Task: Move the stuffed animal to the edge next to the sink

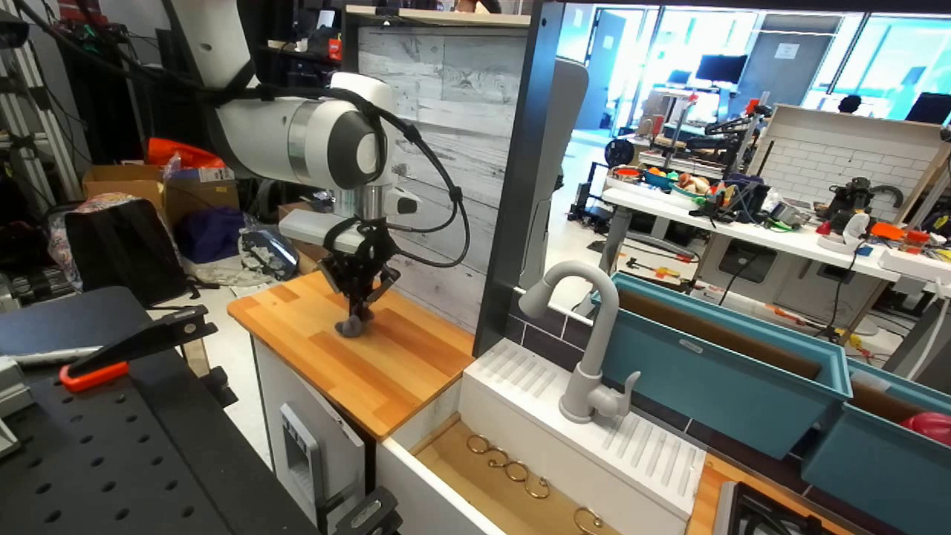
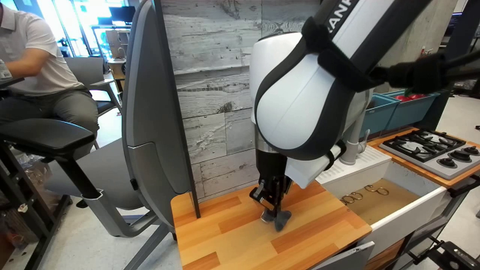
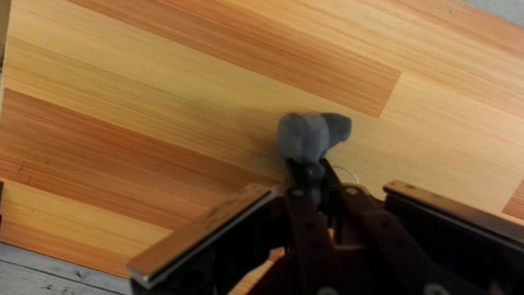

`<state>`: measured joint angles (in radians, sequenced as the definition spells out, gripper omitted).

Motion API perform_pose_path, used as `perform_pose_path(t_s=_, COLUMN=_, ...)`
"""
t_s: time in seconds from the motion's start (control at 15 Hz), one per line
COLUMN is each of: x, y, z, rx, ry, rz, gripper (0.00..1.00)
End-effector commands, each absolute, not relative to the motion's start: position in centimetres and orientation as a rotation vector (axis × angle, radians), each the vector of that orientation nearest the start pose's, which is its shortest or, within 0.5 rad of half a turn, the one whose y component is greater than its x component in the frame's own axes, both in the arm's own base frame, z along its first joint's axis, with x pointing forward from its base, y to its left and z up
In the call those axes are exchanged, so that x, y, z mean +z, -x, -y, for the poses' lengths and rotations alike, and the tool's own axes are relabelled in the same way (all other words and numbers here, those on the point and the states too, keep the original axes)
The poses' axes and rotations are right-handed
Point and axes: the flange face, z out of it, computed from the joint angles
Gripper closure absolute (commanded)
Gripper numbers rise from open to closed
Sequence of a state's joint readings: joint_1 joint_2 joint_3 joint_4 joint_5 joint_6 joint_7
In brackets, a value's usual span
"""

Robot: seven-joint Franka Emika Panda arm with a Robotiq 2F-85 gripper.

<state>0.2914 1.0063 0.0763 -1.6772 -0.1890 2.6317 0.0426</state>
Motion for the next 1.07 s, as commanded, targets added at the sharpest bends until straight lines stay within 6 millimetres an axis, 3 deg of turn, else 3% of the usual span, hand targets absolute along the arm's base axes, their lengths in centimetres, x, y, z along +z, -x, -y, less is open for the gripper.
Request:
perform_pose_path(t_s=0.0, x=3.1, y=-59.1, z=-24.2, rx=0.026, ry=3.088, rz=0.664, gripper=0.97)
perform_pose_path(t_s=0.2, x=4.7, y=-58.8, z=-24.2, rx=0.010, ry=3.076, rz=0.621, gripper=0.97)
perform_pose_path(t_s=0.47, x=6.8, y=-58.2, z=-22.0, rx=0.018, ry=3.114, rz=0.439, gripper=0.97)
perform_pose_path(t_s=0.73, x=8.2, y=-58.2, z=-18.6, rx=0.030, ry=3.144, rz=0.206, gripper=0.97)
perform_pose_path(t_s=1.0, x=8.0, y=-59.0, z=-14.4, rx=0.045, ry=3.155, rz=-0.035, gripper=0.97)
